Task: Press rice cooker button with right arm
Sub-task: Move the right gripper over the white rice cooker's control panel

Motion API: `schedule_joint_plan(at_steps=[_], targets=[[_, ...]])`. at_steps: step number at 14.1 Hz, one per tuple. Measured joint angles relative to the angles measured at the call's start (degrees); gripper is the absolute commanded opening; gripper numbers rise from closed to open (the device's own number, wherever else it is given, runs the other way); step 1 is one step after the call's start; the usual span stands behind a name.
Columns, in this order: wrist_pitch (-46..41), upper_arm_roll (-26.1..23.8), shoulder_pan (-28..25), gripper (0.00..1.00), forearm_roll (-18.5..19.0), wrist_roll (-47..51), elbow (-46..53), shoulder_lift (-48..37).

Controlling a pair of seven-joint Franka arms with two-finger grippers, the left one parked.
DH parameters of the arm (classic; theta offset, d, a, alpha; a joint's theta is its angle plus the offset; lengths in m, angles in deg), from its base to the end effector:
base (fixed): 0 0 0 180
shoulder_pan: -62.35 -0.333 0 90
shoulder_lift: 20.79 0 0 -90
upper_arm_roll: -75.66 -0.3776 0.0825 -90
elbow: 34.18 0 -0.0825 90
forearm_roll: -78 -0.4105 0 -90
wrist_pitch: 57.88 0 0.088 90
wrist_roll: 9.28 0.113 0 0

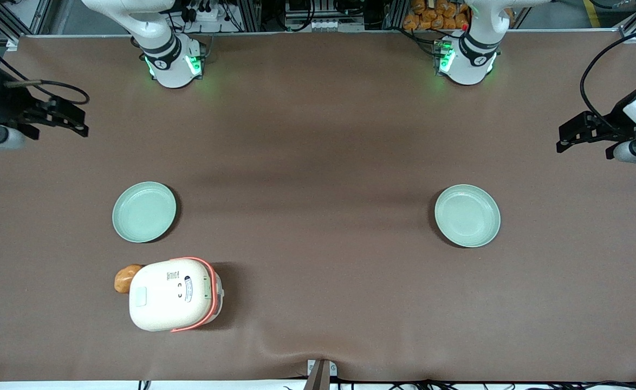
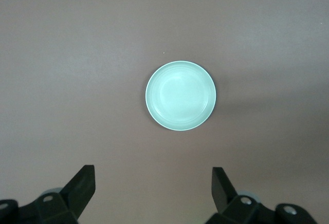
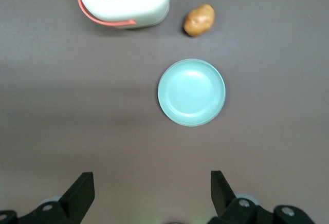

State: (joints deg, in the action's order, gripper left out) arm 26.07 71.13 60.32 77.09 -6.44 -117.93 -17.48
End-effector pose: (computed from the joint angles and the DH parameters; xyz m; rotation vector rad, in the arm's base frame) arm 0.5877 0.0678 0.6912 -3.1228 -0.1033 0.0869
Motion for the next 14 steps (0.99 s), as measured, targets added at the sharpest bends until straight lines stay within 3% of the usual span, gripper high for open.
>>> schedule_joint_plan(at_steps=[5, 6, 9, 11, 12, 14], targets=[[19.25, -0.08, -2.52, 1.00, 0.00, 0.00, -0.35, 8.54], [23.65, -0.09, -2.94, 0.93, 0.00, 0.00, -0.42, 10.44], [33.32, -0.07, -3.32, 0.39, 0.00, 0.00, -0.61, 15.52], [37.17, -0.06, -3.33, 0.11, 0.04, -0.65, -0.63, 18.07], [38.02, -0.05, -3.35, 0.00, 0.08, -1.70, -0.64, 19.01], [39.14, -0.06, -3.45, 0.00, 0.11, -3.34, -0.64, 20.49]])
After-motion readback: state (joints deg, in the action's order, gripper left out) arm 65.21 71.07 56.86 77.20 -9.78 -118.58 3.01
